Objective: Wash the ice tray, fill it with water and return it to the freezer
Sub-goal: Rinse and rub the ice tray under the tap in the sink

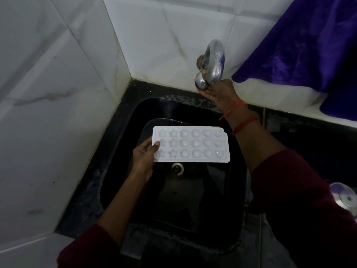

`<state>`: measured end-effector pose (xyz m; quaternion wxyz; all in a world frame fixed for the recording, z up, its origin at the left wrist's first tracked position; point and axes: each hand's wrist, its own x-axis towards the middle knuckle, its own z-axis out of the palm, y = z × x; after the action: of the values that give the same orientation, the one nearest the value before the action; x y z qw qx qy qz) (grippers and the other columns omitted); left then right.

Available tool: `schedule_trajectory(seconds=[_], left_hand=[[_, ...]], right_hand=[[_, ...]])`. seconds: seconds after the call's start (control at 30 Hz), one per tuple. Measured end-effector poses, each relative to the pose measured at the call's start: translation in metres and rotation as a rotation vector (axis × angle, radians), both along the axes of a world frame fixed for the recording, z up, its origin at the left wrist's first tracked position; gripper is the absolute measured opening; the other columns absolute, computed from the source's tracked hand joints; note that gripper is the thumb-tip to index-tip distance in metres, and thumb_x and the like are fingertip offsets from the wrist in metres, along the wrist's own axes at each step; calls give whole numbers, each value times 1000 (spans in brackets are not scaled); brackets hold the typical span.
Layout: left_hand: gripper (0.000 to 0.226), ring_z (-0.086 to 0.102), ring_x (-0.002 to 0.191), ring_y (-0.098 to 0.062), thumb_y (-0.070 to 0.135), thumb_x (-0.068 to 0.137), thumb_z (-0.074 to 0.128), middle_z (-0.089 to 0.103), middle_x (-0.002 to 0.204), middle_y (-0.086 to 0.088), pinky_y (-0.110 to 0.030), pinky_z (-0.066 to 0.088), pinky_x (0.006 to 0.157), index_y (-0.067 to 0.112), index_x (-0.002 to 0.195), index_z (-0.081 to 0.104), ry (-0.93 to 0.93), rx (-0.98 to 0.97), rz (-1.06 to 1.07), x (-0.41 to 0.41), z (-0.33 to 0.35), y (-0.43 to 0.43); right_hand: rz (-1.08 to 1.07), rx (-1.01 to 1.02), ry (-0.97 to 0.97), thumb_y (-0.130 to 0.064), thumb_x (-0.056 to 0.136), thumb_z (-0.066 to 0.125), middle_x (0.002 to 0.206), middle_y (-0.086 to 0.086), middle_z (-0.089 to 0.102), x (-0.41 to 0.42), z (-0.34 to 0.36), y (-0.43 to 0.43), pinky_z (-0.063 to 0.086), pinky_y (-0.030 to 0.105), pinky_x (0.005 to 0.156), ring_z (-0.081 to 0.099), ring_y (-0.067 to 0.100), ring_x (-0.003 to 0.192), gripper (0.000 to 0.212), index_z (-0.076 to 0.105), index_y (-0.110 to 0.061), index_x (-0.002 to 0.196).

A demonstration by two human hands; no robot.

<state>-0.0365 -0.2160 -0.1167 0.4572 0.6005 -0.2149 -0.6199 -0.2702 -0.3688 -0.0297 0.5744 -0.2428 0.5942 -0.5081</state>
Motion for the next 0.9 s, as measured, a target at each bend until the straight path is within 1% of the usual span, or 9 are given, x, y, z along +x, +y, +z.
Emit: schedule_trajectory(seconds=[0.17,0.3,0.47,0.5,0.57,0.63,0.7,0.8,0.9], left_hand=[[32,75,84,-17,5,94,64,74,106,-12,-27,60,64,5,127,64,-6,-2,2,-2,-3,0],[31,75,85,-18,5,94,64,74,107,-13,-27,60,64,6,125,65,2,0,-4,-2,-3,-1],[32,75,86,-18,3,95,63,74,107,-13,-29,61,66,4,127,64,14,-8,-6,-4,-1,-2],[32,75,86,-18,3,95,62,74,108,-13,-29,61,66,4,127,64,13,-7,-8,-5,-1,-2],[31,76,84,-17,3,95,62,74,105,-11,-28,60,64,5,126,64,13,-9,-9,-5,0,-2],[31,76,83,-16,3,95,62,74,104,-10,-28,60,63,6,126,64,17,-11,-9,-6,0,-2],[31,75,83,-16,3,95,62,74,104,-9,-28,60,63,7,125,64,21,-11,-8,-6,-1,-3],[29,75,85,-17,3,95,63,74,105,-10,-28,60,64,7,123,65,14,-9,-14,-7,-1,-5],[29,75,82,-15,2,95,62,74,103,-9,-27,60,63,6,123,65,6,-21,-13,-10,-2,-9]], right_hand=[[-13,1,41,-21,86,78,104,20,73,0,-3,-3,61,39,85,73,29,95,25,66,-1,93],[-31,21,75,-23,83,81,106,20,73,0,-3,-4,62,40,83,74,27,93,28,66,-3,94],[-72,46,149,-8,83,79,89,14,70,-1,-2,-4,60,50,86,72,28,86,17,63,-3,82],[-71,43,156,-7,86,75,90,13,69,-2,-2,-3,59,50,88,72,28,88,13,64,-1,87],[-62,47,167,-6,94,63,92,9,63,-1,-1,1,56,48,94,68,29,94,18,61,7,107],[-79,35,164,-4,92,65,81,6,61,0,2,1,57,46,93,68,25,83,8,63,4,93],[-92,26,123,-10,83,79,74,8,66,2,3,1,59,46,86,70,22,73,20,63,-4,76],[-43,4,128,-20,81,83,78,8,72,1,0,0,61,44,82,73,23,78,21,67,-7,78],[6,-15,186,-24,90,74,79,5,71,0,-5,5,60,27,71,71,16,74,20,69,-5,85]])
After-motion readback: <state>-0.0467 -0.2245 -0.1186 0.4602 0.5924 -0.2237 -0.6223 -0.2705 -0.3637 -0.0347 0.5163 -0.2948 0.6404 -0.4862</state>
